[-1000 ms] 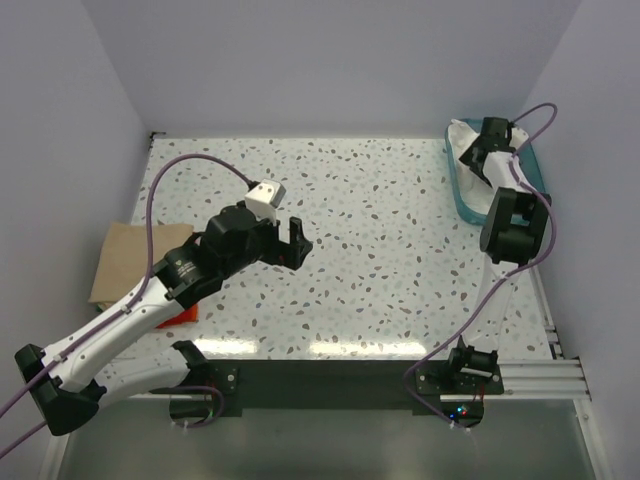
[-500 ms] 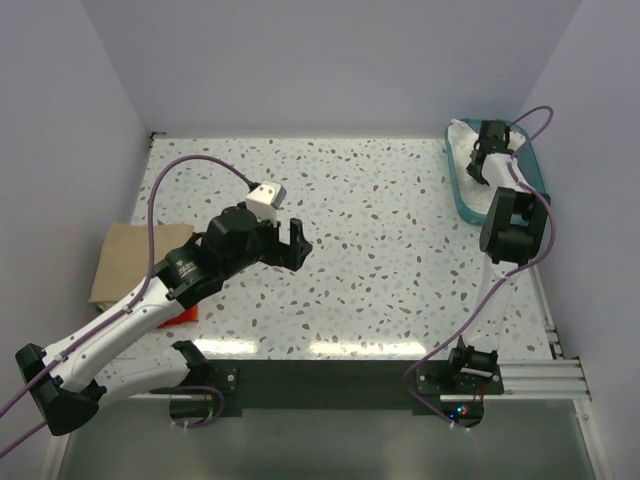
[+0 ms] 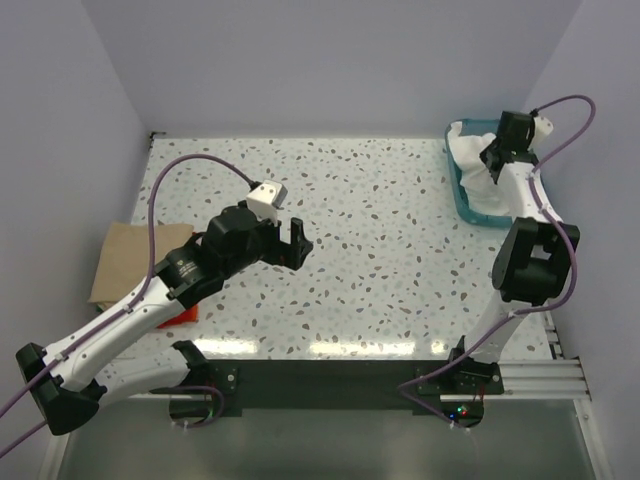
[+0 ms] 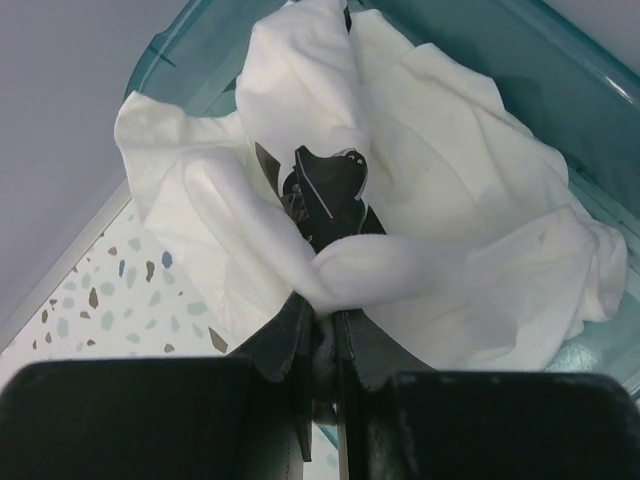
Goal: Fold and stack the t-shirts
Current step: Grab the tshirt from the pile, then move the tshirt to the center of the board
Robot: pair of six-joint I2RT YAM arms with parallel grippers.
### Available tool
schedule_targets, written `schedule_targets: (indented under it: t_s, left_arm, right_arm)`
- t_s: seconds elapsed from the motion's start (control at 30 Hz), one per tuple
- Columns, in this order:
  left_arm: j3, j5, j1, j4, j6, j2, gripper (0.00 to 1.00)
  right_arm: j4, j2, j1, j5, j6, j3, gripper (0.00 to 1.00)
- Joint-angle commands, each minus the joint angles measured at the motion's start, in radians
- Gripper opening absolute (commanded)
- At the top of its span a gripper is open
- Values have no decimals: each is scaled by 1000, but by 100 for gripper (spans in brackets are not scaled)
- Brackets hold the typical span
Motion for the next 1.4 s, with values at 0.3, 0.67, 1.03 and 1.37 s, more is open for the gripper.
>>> schedule_targets:
  t_s: [0.3,0.67,1.03,1.37]
  left_arm:
    - [-3,17,6,68,25,11,100]
    - [17,-10,6,70,14,0,100]
    - [12,-47,8,76,-20,-16,100]
    - [22,-64,8,79,-38,-10,100]
  right_arm:
    - [103,-336,66,19,-76,-54,0]
    - [13,-420,215,-130,-168,275,0]
    - [22,-457,301,-407,-5,528,0]
    - [83,-446,308,-490,159,563,0]
